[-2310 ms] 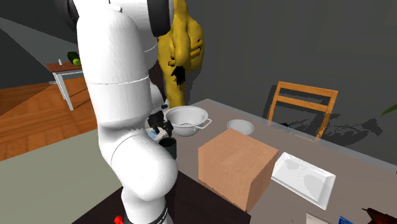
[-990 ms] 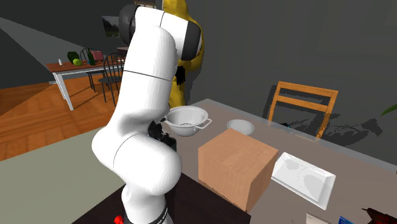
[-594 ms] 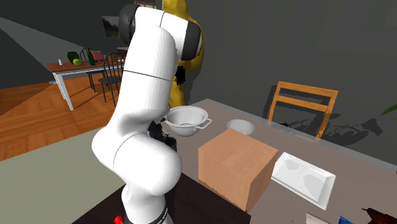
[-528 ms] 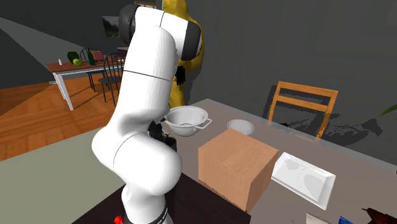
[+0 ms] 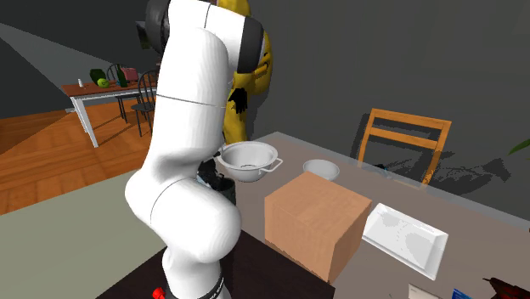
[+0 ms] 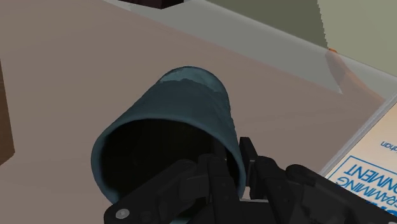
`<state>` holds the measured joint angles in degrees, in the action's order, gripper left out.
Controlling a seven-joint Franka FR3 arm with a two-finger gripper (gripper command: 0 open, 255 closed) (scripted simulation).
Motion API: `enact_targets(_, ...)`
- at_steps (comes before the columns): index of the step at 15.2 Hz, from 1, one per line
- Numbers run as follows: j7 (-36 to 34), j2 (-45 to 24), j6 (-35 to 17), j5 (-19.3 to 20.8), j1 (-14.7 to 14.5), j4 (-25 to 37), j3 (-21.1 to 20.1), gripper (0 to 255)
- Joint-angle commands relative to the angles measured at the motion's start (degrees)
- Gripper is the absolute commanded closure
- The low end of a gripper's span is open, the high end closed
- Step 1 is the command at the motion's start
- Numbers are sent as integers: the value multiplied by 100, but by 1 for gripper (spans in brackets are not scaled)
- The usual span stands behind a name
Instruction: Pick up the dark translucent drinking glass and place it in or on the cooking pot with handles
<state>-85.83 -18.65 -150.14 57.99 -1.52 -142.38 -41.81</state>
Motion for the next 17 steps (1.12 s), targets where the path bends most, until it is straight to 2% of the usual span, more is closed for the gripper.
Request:
enact_targets(1,253,209,9,-322,138,-73,-174,255)
enact_targets(6,937,749,43,-1208,483,-223,-632,255)
enact_targets(11,1762,1364,88,-2285,788,-343,-1070,255)
enact_targets(14,2327,1773,141,-3025,871,-393,-1242,255)
enact_targets(17,2887,2176,243,-3750,820,-414,-1273,255)
